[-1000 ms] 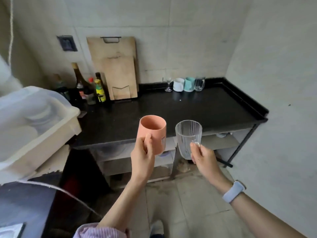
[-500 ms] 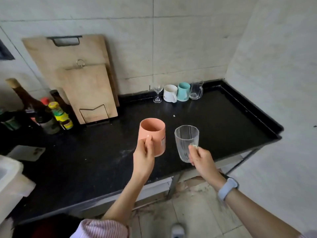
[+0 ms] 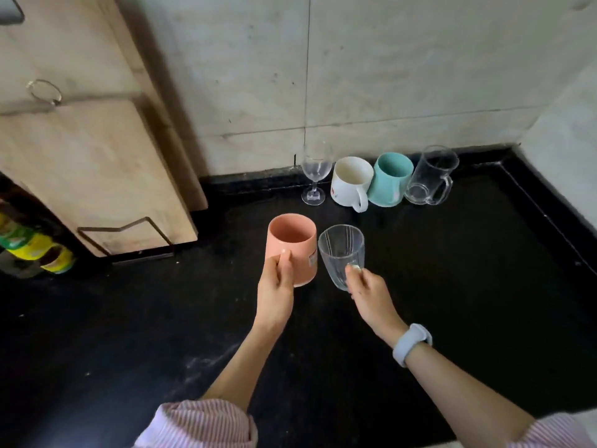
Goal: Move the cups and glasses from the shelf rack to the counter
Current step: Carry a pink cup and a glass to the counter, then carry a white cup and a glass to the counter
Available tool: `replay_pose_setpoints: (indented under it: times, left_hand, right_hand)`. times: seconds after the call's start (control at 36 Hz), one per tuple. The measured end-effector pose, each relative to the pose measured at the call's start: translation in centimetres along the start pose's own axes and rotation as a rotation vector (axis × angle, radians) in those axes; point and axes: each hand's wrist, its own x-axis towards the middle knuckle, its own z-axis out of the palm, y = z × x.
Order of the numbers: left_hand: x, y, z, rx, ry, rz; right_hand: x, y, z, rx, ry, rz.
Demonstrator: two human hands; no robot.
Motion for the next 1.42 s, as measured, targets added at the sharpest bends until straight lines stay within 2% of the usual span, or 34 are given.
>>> replay_pose_setpoints:
  times: [0.19, 0.44, 0.61, 0.78, 0.89, 1.03, 1.22, 1.28, 1.42]
  left_hand:
    - [5.4, -1.3, 1.9, -0.038, 0.052, -0.013]
    - [8.6, -2.7, 3.8, -0.088, 0.008, -0.035]
    - [9.7, -2.6, 4.8, -0.039, -0.019, -0.065]
    - [10.3, -2.9, 5.1, 0.134, 0.077, -0.055]
    - [10.4, -2.7, 5.6, 0.254, 0.167, -0.053]
    - [10.0, -1.8, 5.2, 0.382, 0.15, -0.058]
    - [8.1, 0.0, 0.8, 0.677, 0.131, 0.064]
    - [7.3, 0.8, -1.4, 0.8, 0.148, 0.099]
    - [3.1, 3.1, -9.4, 1.02, 0.294, 0.095]
  right_hand:
    - [6.7, -0.1, 1.7, 0.051, -0.002, -0.033]
    - [11.3, -0.2, 2.0, 0.059, 0.037, -0.037]
    - [13.1, -0.2, 1.6, -0.034, -0.017, -0.019]
    - [13.3, -0.8, 1.0, -0.123, -0.028, -0.046]
    - [12.8, -0.8, 1.1, -0.288, 0.0, -0.104]
    - [11.9, -1.4, 0.7, -0.39, 0.025, -0.136]
    - [9.0, -4.7, 0.3, -0.604, 0.241, -0.309]
    - [7.9, -6.0, 1.1, -0.66, 0.17, -0.422]
    - [4.6, -9.6, 6.2, -0.787, -0.172, -0.694]
